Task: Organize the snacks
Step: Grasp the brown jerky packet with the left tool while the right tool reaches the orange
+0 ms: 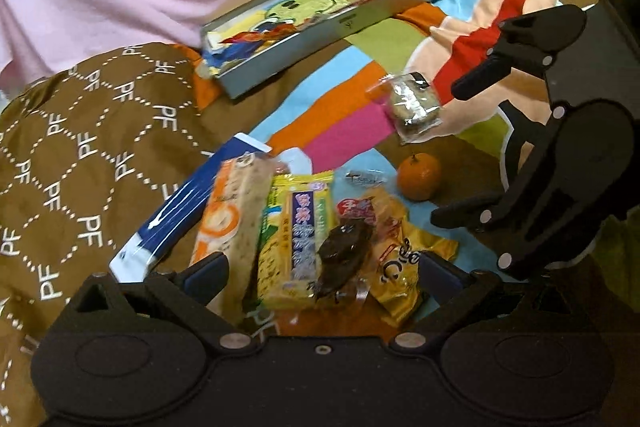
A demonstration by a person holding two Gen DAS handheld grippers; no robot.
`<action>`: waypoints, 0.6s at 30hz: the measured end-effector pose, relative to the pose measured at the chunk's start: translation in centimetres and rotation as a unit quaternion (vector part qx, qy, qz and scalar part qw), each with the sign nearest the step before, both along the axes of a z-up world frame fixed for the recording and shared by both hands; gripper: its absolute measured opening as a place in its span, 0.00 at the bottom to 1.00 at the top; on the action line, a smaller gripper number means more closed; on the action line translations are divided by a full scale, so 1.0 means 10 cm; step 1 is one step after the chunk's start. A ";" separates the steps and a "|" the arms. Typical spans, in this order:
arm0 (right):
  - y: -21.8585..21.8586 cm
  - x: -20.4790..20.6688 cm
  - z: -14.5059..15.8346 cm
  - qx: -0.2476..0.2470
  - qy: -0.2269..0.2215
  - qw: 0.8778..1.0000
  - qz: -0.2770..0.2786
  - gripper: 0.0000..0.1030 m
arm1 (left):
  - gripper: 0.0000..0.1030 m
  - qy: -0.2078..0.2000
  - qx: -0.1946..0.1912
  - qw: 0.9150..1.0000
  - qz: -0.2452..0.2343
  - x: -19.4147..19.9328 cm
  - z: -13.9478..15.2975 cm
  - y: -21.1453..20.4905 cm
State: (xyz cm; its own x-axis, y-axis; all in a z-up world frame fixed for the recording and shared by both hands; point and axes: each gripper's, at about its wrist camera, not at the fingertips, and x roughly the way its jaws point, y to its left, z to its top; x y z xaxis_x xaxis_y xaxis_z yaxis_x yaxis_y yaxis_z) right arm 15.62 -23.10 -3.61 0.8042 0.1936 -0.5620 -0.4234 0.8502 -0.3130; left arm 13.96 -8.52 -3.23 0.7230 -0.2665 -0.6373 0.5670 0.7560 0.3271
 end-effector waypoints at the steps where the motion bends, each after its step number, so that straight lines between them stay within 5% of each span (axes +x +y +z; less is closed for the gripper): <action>1: -0.01 0.01 0.00 0.004 0.001 1.000 -0.002 1.00 | 0.95 0.003 0.002 1.000 -0.003 0.02 -0.01 -0.01; 6: -0.09 0.10 0.00 0.034 0.014 0.999 -0.013 0.98 | 0.75 0.026 -0.001 1.000 -0.013 0.14 -0.01 -0.02; 12: -0.07 0.15 -0.06 0.037 0.035 0.999 0.001 0.80 | 0.57 0.060 -0.005 0.998 -0.028 0.23 0.01 -0.11; 18: -0.07 0.19 -0.04 0.051 0.032 0.998 0.005 0.65 | 0.57 0.095 -0.003 0.995 -0.022 0.35 0.03 -0.14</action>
